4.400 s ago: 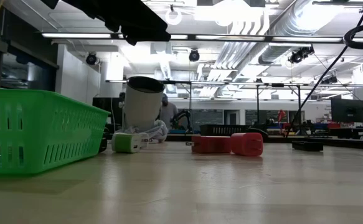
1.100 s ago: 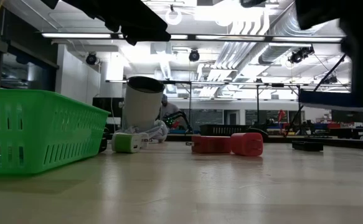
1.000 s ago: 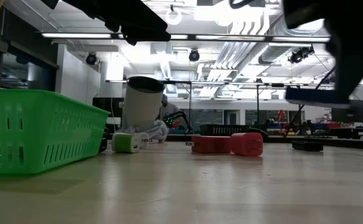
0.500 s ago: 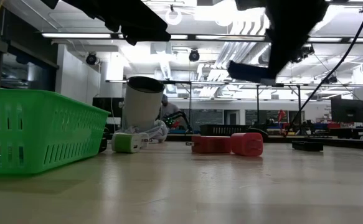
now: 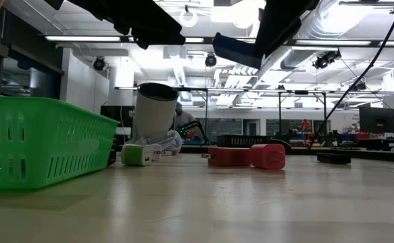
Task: Pick & Place Office items
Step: Put the dark blue digital clock into the green bin
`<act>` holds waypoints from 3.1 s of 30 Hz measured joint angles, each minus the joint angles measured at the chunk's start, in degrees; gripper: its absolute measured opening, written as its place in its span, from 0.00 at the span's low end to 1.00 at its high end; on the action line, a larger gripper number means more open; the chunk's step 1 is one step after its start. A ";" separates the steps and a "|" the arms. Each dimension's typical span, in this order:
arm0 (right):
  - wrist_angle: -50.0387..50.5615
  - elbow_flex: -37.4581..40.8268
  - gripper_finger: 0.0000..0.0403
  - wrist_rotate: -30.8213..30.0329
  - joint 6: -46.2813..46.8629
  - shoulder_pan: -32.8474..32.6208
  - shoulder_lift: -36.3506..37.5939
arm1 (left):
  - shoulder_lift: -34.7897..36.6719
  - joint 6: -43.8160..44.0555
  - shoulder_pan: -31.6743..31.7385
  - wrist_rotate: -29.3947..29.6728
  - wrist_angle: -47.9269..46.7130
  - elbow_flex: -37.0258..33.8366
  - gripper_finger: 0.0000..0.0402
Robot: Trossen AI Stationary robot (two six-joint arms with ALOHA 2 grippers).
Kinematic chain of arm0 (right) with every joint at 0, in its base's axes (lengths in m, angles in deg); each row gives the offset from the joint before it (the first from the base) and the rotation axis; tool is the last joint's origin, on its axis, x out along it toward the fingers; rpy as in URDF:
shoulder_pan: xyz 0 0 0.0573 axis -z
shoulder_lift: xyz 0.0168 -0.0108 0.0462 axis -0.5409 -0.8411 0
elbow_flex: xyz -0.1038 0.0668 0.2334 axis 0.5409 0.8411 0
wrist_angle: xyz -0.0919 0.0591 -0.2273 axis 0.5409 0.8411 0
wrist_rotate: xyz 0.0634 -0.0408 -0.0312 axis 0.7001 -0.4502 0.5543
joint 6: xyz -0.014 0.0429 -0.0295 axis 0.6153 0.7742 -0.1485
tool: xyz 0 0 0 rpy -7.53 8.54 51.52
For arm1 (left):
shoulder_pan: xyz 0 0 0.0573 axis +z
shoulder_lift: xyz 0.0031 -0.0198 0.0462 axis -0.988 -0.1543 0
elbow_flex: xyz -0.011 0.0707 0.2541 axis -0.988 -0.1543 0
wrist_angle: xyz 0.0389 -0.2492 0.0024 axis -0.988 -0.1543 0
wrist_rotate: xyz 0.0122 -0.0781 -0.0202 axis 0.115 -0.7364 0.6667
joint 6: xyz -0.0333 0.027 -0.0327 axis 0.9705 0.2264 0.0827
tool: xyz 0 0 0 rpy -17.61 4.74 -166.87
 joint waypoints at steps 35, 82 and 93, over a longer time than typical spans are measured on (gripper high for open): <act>-1.75 0.00 0.35 -5.54 -3.01 0.00 0.00 | 0.00 9.51 -0.58 -2.83 6.62 0.00 0.49; -6.12 0.00 0.35 -8.50 -5.66 -0.02 0.00 | -1.00 10.72 -2.69 -2.54 7.19 -0.02 0.49; -6.30 0.00 0.35 -8.48 -5.59 0.00 0.00 | -1.92 9.07 -2.71 -1.18 5.89 -0.02 0.59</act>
